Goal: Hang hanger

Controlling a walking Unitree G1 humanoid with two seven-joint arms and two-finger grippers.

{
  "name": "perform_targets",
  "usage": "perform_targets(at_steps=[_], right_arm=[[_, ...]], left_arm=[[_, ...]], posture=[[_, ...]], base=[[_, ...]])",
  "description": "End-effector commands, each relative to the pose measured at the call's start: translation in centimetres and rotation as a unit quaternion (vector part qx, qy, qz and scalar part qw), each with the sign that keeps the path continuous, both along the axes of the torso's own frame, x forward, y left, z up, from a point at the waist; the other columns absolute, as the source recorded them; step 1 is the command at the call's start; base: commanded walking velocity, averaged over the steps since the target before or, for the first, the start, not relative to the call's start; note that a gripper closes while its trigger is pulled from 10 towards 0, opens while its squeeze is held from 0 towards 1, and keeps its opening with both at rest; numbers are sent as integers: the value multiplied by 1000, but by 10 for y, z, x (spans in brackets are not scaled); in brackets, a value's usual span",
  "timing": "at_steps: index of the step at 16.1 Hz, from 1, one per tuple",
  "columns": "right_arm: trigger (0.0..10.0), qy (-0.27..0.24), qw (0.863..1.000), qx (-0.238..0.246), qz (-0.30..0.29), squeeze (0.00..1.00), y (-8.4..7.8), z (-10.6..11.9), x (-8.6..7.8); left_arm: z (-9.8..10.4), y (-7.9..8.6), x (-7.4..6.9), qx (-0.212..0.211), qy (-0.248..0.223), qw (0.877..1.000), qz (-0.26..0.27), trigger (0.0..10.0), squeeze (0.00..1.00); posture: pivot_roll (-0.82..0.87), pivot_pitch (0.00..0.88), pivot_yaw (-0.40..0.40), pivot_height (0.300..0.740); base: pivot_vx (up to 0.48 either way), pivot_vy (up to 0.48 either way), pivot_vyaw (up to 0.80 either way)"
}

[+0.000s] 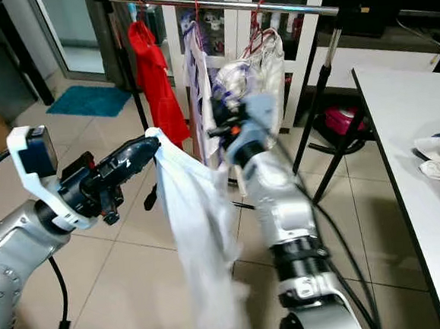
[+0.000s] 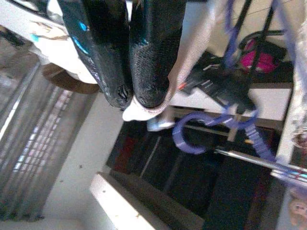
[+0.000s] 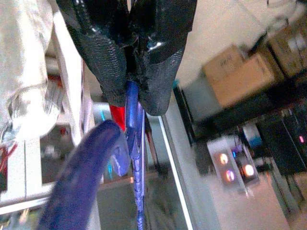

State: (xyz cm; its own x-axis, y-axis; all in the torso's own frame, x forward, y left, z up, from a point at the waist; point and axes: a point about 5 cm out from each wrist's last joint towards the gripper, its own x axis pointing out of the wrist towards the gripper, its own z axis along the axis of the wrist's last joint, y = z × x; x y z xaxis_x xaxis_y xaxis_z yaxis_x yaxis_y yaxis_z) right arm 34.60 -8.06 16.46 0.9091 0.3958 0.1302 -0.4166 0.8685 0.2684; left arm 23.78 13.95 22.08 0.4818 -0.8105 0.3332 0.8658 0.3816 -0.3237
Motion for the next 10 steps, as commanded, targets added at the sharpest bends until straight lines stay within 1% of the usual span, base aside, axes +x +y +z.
perform_targets(at_steps=[1,2,3,4,5,6,7,9,10], right_arm=[[10000,-2,1000,2,-1,0,2,0,3],[10000,2,1000,23,-1,0,5,0,8],[10000,1,998,68,-1,0,5,7,12],[10000,-5,985,172,1,0,2,25,19],[10000,-11,975,221,6,0,-1,34,22],[10000,-20,974,228,2,0,-5,39,24],[10000,-34,969,243,-8,0,-12,46,28],[10000,-62,957,282,-14,0,-28,58,29],[10000,-71,957,282,-19,0,-31,60,28]], left_arm=[[14,-3,-6,-8,-26,999,-21,0,0],[18,-7,-12,-9,-30,998,-47,0,0],[12,-9,-16,24,-18,998,-58,0,0],[-9,-8,-19,100,24,993,-55,0,0],[-22,-5,-19,137,52,988,-45,0,0],[-33,-1,-18,172,72,982,-29,0,0],[-52,9,-19,239,102,966,-5,0,0],[-75,27,-16,305,141,940,54,0,0],[-81,32,-14,319,144,934,73,0,0]], posture=[[75,0,0,740],[84,0,-3,740],[88,0,-4,740],[94,0,-6,740],[95,0,-7,740],[95,0,-5,740],[94,0,-3,740],[85,0,13,740],[85,0,13,740]], base=[[0,0,0],[0,0,0],[0,0,0],[0,0,0],[0,0,0],[0,0,0],[0,0,0],[0,0,0],[0,0,0]])
